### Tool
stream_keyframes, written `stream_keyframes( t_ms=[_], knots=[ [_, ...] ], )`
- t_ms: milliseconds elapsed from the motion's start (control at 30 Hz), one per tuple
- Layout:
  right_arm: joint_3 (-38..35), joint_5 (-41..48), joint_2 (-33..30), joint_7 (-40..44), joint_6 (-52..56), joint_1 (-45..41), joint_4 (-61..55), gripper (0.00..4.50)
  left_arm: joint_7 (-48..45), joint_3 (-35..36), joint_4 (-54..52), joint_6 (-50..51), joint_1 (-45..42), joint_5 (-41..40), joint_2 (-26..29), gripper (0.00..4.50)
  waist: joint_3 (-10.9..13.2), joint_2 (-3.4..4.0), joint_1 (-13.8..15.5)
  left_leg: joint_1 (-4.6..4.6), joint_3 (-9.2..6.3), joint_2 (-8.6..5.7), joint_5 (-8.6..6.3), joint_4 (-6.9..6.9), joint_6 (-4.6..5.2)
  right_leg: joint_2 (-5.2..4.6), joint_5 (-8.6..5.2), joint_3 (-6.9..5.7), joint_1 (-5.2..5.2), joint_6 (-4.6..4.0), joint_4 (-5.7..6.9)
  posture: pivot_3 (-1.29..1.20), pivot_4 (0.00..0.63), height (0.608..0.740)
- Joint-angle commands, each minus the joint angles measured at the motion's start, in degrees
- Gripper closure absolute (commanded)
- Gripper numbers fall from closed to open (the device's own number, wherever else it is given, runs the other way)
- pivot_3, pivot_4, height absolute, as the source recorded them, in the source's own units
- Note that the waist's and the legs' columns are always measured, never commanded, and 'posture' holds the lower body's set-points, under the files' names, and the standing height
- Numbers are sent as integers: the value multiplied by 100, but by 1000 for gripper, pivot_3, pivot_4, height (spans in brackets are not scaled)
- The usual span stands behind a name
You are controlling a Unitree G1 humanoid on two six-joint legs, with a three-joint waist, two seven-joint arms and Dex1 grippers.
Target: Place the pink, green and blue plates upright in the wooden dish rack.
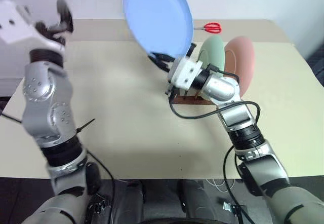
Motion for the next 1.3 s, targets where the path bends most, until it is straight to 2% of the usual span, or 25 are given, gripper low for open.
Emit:
stream_keyframes(
  t_ms=[33,100,300,433,700,1300],
  knots=[
    [-441,1148,190,88,815,-155,-724,4500,-514,-260,-71,-101,364,-15,208,24,0,0,15,0,0,-1,0,-2,0,-1,0,0,0,0,0,0,150,730],
    [-655,1666,232,33,1339,-123,-953,4500,-902,-494,-134,-174,684,-147,186,24,0,0,25,-1,-2,0,0,1,0,-1,0,-3,1,0,1,0,150,730],
    [-1387,3578,293,-514,3231,272,-1598,4500,-2563,-2036,-509,-689,1948,-108,396,24,-1,1,-11,1,-1,1,0,-8,1,-1,-1,-2,-1,-4,0,0,150,730],
    [-1756,4494,397,-1145,4035,535,-1834,4500,-3214,-2442,-761,-612,2317,-579,311,24,1,5,-18,0,1,4,-1,-10,1,1,-9,0,-6,-24,0,0,150,730],
    [-2027,5145,410,-1781,4576,675,-1870,4500,-3304,-2624,-625,-604,2230,-487,280,24,2,9,-23,1,4,6,-1,-7,2,4,-10,2,-6,-25,1,0,150,730],
    [-2335,5797,592,-2572,4704,739,-1542,4500,-3478,-2631,-896,-603,2437,-636,283,24,2,10,-24,0,4,6,-1,-7,3,5,-12,3,-6,-26,-2,0,150,730]
  ],
)
